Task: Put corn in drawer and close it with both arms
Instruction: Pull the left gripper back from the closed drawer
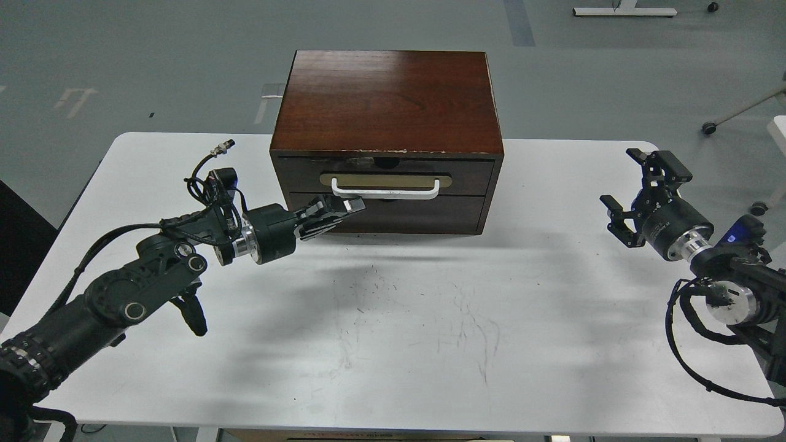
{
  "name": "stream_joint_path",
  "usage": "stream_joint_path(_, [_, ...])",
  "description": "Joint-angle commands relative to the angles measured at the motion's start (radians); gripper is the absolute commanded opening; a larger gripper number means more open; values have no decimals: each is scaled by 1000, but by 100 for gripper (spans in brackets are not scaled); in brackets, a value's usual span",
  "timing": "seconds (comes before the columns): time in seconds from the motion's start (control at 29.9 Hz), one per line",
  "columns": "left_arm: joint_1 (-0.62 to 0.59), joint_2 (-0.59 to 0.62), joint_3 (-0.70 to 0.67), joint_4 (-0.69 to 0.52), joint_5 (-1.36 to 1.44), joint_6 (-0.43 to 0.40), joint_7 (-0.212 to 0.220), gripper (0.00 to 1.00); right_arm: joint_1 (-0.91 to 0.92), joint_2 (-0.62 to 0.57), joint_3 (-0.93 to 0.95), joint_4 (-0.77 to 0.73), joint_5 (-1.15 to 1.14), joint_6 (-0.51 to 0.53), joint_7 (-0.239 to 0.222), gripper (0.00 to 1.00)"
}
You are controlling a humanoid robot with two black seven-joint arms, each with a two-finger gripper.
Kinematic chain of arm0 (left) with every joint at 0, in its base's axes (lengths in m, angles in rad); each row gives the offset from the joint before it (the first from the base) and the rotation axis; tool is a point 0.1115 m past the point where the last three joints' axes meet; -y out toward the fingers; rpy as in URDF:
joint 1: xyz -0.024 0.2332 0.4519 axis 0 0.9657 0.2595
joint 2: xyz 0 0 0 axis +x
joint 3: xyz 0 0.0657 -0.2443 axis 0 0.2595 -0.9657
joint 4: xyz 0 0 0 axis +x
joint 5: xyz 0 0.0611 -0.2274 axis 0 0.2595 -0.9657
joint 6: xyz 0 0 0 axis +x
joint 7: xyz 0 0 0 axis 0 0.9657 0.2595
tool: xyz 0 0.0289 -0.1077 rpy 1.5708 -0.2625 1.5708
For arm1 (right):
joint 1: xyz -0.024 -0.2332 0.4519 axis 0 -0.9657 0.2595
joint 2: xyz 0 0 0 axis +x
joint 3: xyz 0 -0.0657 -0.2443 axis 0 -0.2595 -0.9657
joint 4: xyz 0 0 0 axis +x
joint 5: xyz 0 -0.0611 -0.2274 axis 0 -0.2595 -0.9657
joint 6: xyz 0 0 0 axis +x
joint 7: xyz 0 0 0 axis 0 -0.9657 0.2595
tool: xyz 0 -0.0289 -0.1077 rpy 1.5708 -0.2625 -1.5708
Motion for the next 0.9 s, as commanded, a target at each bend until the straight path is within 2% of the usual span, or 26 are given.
stream_joint_path(0.0, [-2,1,1,-3,-4,-11,1,0,-1,1,0,0,0,1,0,100])
stream_joint_path(0.13, [1,13,18,-47,-54,-57,-2,0,0,-1,0,0,0,0,0,100])
stream_joint_path(0.3, [15,70,15,-134,-74,-57,-3,0,0,-1,1,0,0,1,0,100])
stream_joint_path(0.33, [19,88,9,-176,-100,-57,-3,14,2,-1,1,0,0,1,0,100])
stream_joint_path(0.37, [27,108,2,-209,-148,-57,-3,47,2,-1,1,0,0,1,0,100])
stream_joint_path(0.4, [32,122,-1,-223,-185,-57,-3,67,2,-1,1,0,0,1,0,100])
stream_joint_path(0.43, [32,150,-4,-252,-273,-57,-3,100,2,-1,3,0,0,1,0,100])
stream_joint_path(0.57, [32,205,-24,-288,-485,-57,-3,100,2,-1,15,0,0,0,0,100])
stream_joint_path(0.64, [33,222,-92,-288,-586,-57,-3,100,0,1,37,0,0,0,0,100])
stream_joint_path(0.8, [54,265,-146,-256,-644,-57,-3,100,2,21,44,0,0,0,0,100])
stream_joint_path(0.87, [85,283,-146,-248,-659,-24,-3,100,2,38,44,0,0,0,0,100])
